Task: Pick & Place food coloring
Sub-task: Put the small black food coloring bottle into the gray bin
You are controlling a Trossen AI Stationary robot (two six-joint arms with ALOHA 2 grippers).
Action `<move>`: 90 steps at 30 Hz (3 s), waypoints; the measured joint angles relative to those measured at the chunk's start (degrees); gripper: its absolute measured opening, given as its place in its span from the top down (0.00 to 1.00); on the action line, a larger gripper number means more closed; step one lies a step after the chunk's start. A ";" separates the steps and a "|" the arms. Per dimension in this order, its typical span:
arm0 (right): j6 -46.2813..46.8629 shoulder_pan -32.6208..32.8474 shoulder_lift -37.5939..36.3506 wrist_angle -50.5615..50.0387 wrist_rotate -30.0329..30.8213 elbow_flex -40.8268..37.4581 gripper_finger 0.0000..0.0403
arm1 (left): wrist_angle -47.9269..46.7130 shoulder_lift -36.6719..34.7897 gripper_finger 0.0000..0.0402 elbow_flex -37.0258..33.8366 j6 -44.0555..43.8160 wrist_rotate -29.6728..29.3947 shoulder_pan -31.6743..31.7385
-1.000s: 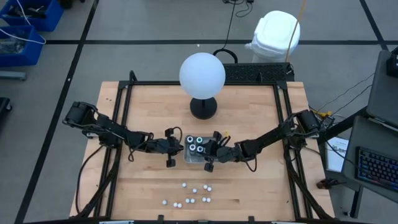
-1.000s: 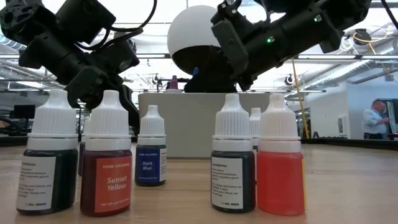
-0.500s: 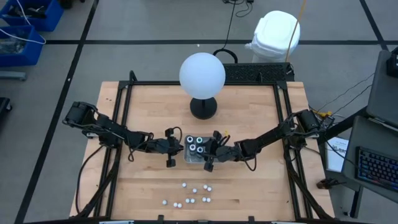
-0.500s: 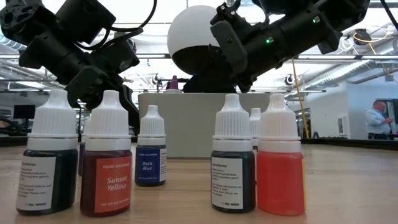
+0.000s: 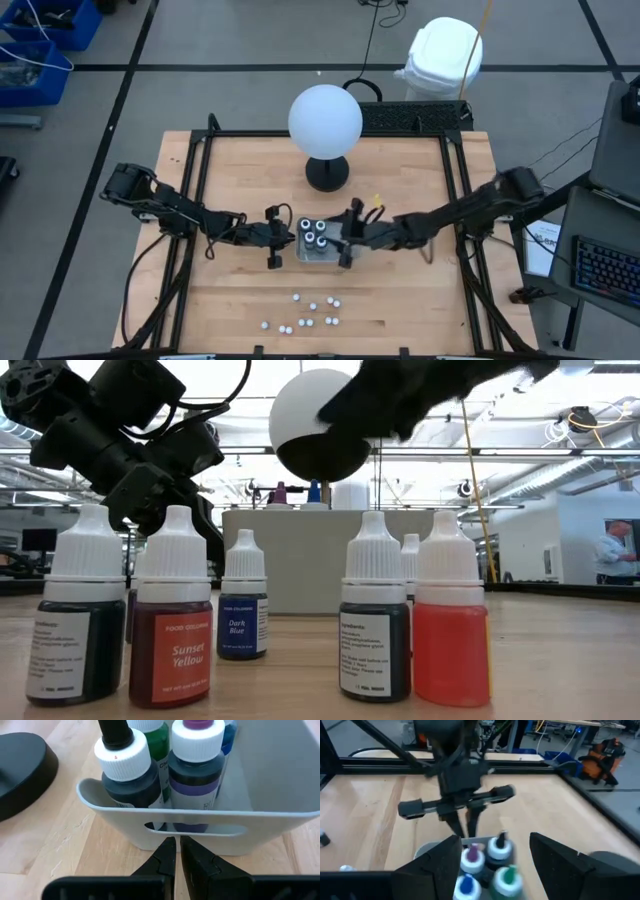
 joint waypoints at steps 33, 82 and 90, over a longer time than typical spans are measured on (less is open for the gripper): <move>-11.43 -0.87 -47.61 23.26 -4.55 -47.88 1.00 | -17.48 -28.44 0.91 -0.50 6.53 4.54 -12.45; 19.36 24.71 23.83 -46.39 -1.21 38.34 1.00 | 0.41 -20.58 0.92 -7.69 4.73 -0.12 -16.75; 20.62 26.49 23.95 -41.83 5.10 38.17 0.89 | 0.41 -20.58 0.89 -7.67 4.66 -0.12 -16.75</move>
